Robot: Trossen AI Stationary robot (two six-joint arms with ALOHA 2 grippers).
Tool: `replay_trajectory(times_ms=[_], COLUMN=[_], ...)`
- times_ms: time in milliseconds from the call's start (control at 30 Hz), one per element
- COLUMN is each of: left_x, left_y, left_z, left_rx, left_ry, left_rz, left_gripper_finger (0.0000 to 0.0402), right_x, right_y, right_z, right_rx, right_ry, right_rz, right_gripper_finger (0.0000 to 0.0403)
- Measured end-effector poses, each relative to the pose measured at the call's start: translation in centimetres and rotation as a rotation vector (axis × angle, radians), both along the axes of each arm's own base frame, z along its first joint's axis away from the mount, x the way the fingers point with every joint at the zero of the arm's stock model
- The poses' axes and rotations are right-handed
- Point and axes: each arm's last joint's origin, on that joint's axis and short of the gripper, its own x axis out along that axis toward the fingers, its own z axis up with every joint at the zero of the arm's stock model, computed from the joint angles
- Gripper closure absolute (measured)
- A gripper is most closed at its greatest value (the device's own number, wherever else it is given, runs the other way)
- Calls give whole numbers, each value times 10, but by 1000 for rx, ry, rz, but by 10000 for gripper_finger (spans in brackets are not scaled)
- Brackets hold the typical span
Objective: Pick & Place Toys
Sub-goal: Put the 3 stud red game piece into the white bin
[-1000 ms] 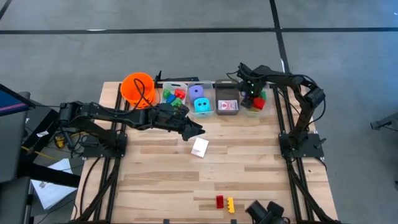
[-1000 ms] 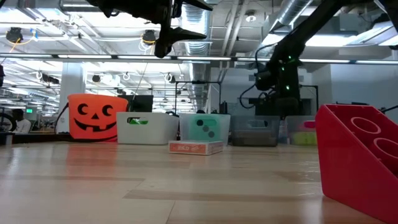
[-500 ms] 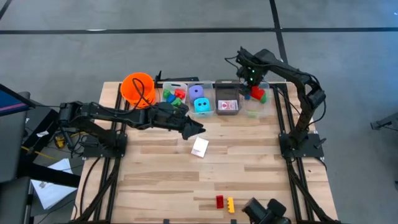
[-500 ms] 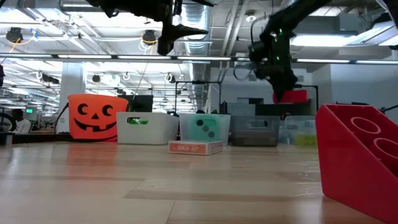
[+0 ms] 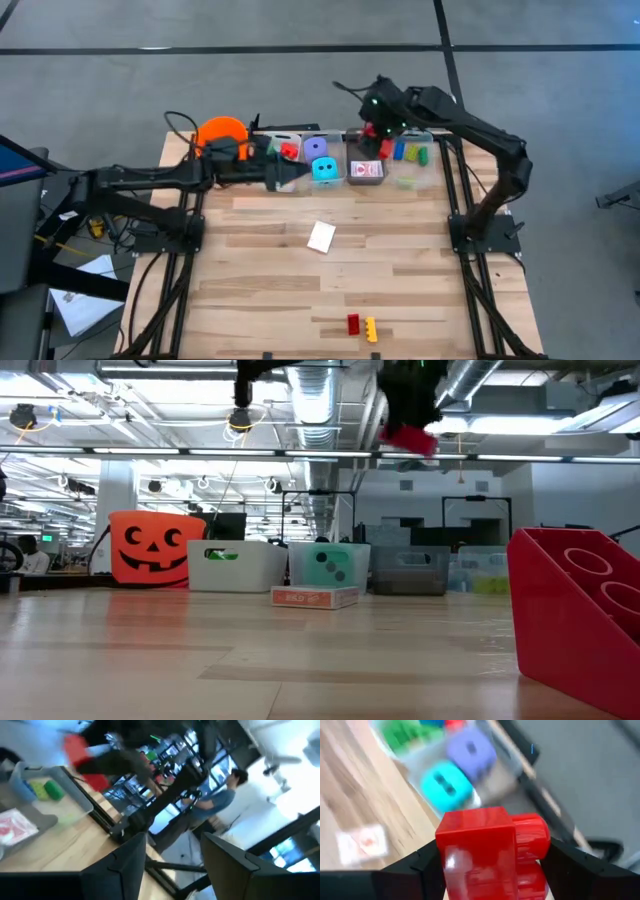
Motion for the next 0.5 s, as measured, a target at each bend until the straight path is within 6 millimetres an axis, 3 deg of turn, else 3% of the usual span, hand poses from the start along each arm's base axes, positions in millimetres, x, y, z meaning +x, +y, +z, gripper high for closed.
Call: replay_trajectory(times_ms=[167, 367, 500], left_x=[-18, -24, -24], left_y=[6, 2, 1], left_z=[9, 12, 14], left_rx=[-43, 272, 431], left_ry=[-5, 46, 45], left_rz=[38, 26, 26], left_gripper_finger=[215, 188, 156], right_x=[6, 4, 3], right_y=[51, 104, 126], right_z=[40, 91, 115], right_rx=[-166, -248, -243], right_ry=[-232, -655, -882], right_rz=[-12, -44, -16], right_gripper_finger=[143, 143, 143])
